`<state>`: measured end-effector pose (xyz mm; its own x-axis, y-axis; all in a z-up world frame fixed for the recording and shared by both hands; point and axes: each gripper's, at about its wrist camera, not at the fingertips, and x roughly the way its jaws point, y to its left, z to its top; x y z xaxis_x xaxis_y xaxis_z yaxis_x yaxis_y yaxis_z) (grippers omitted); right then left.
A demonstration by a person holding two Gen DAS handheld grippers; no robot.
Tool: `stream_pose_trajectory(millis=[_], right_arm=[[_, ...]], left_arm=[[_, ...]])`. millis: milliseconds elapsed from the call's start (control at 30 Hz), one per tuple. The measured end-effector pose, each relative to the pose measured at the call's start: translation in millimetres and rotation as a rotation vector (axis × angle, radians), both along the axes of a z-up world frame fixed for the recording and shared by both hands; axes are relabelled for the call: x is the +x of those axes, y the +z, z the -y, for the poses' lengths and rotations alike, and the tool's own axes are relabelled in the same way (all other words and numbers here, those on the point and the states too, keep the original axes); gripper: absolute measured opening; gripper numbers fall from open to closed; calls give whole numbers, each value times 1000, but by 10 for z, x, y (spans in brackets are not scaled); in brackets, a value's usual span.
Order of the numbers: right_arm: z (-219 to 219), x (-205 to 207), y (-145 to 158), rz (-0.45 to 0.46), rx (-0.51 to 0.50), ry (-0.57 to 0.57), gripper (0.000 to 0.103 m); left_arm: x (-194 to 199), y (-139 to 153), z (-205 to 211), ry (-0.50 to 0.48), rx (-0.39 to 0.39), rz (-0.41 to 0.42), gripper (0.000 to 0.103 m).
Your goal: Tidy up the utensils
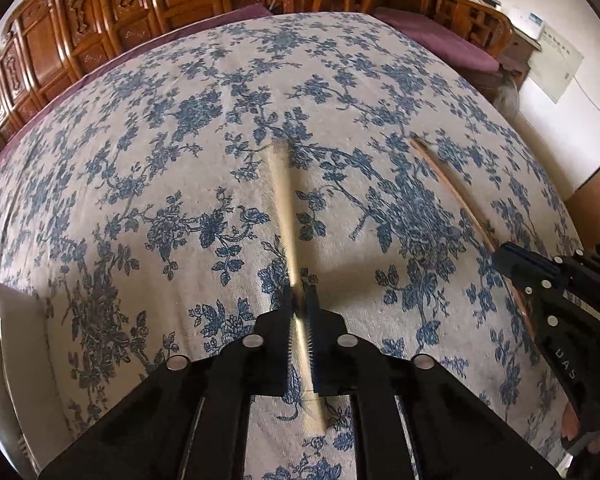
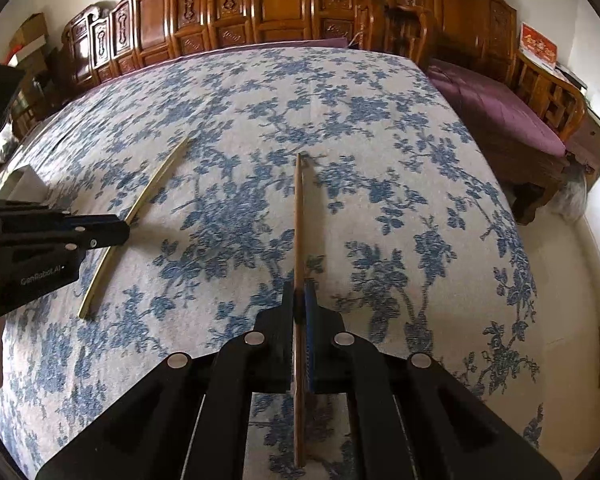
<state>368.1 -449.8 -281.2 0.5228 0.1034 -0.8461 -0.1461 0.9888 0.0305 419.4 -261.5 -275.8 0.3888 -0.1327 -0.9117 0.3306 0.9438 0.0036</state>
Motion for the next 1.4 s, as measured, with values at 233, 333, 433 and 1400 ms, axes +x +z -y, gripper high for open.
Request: stream_pose_trajectory(millis=[233, 333, 433, 1400], right_arm=[[-294, -74, 53, 2, -18, 43, 6], [-423, -126, 120, 9, -7, 56, 6], [-588, -169, 222, 30, -15, 70, 6], [-1901, -701, 704, 122, 25, 219, 6]], left_arm=[[-144, 20, -218, 23, -26, -5, 4], [-205, 97, -411, 50, -44, 8, 4], [-282, 233, -629, 69, -58, 25, 4], [-827, 1030, -1861, 115, -67, 142, 4]])
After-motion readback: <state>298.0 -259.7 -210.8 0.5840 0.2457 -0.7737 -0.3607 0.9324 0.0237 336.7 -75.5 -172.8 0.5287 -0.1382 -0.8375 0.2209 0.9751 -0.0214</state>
